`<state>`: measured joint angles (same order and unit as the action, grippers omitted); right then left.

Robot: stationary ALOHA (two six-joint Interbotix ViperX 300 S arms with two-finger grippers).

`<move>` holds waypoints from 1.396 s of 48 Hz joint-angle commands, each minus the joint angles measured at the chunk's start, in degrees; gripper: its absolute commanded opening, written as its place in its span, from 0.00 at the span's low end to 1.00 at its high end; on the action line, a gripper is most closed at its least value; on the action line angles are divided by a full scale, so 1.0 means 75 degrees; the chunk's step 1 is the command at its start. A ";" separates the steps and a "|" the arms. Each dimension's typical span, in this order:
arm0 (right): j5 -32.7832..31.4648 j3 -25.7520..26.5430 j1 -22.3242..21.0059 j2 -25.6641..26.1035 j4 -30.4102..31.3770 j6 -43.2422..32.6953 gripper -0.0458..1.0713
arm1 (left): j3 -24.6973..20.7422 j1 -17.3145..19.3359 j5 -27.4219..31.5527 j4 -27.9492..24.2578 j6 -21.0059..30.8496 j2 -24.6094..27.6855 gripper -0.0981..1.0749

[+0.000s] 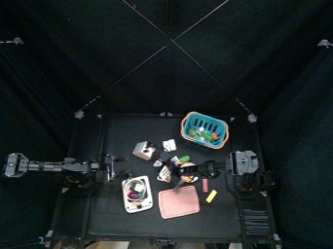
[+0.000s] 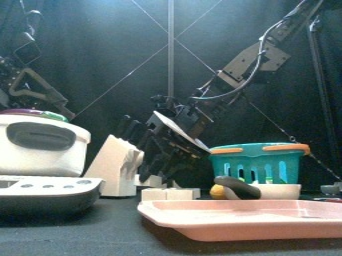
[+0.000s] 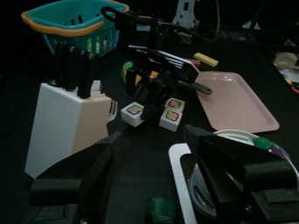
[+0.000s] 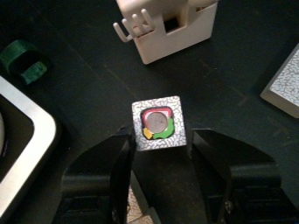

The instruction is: Place white sushi piece in pot

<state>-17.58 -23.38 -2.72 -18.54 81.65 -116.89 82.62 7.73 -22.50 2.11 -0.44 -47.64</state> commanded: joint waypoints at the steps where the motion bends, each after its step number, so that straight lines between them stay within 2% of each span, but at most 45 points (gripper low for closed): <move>1: -0.0012 0.0270 0.0117 0.0469 -0.0117 -0.0012 0.58 | -0.0094 -0.0012 -0.0035 -0.0012 -0.0012 0.0023 0.88; 9: 0.0000 0.0703 0.0680 0.0656 -0.0023 0.0012 0.58 | -0.0094 -0.0012 -0.0047 -0.0012 -0.0012 0.0023 0.88; 19: 0.0000 0.1465 0.1242 0.0527 0.0410 0.0000 0.58 | -0.0141 0.0059 -0.0070 0.0000 -0.0012 0.0023 0.88; 27: 0.0000 0.1980 0.1535 0.0281 0.0633 0.0000 0.58 | -0.0258 0.0410 -0.0188 0.0023 -0.0012 0.0012 0.88; 32: 0.0012 0.2320 0.1605 0.0082 0.0691 0.0000 0.58 | -0.0234 0.0562 -0.0270 0.0023 -0.0012 0.0023 0.88; 46: 0.0469 0.3211 0.1605 -0.0680 0.0914 0.0012 0.58 | -0.0199 0.0551 -0.0281 0.0023 -0.0012 0.0012 0.88; 67: 0.0563 0.3410 0.1559 -0.1055 0.0914 0.0012 0.59 | -0.0187 0.0551 -0.0281 0.0023 -0.0012 0.0023 0.88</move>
<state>-13.27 0.53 9.32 -27.77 88.33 -116.89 82.27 11.78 -24.08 2.20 -0.44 -47.64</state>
